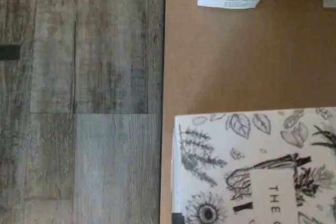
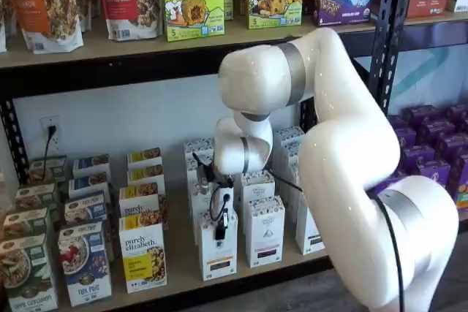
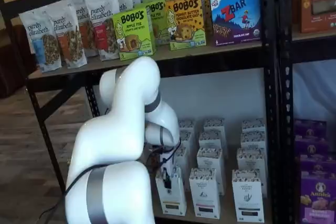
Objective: Pick up the white box with a yellow strip in the middle, on the bottom shelf, the fourth box from the left
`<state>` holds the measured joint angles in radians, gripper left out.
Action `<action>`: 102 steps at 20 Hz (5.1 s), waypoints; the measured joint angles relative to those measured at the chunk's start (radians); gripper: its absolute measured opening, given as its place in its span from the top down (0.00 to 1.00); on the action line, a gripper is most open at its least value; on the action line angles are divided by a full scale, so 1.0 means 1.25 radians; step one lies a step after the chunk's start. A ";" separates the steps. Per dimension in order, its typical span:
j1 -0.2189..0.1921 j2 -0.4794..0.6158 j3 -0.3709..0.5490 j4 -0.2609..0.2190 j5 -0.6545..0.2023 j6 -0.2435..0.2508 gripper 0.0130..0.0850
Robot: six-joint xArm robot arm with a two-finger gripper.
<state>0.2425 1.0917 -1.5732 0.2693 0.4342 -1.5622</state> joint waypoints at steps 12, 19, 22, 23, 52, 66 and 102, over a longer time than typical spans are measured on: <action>0.021 -0.097 0.149 0.065 -0.043 -0.045 0.50; 0.044 -0.160 0.245 0.073 -0.072 -0.034 0.50; 0.056 -0.187 0.290 0.084 -0.088 -0.035 0.50; 0.060 -0.196 0.304 0.093 -0.092 -0.041 0.50; 0.116 -0.515 0.667 0.035 -0.151 0.066 0.50; 0.103 -0.681 0.745 -0.129 -0.061 0.214 0.50; 0.085 -0.966 0.816 -0.146 0.162 0.225 0.50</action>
<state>0.3485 -0.1153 -0.5532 0.0872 0.6366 -1.2816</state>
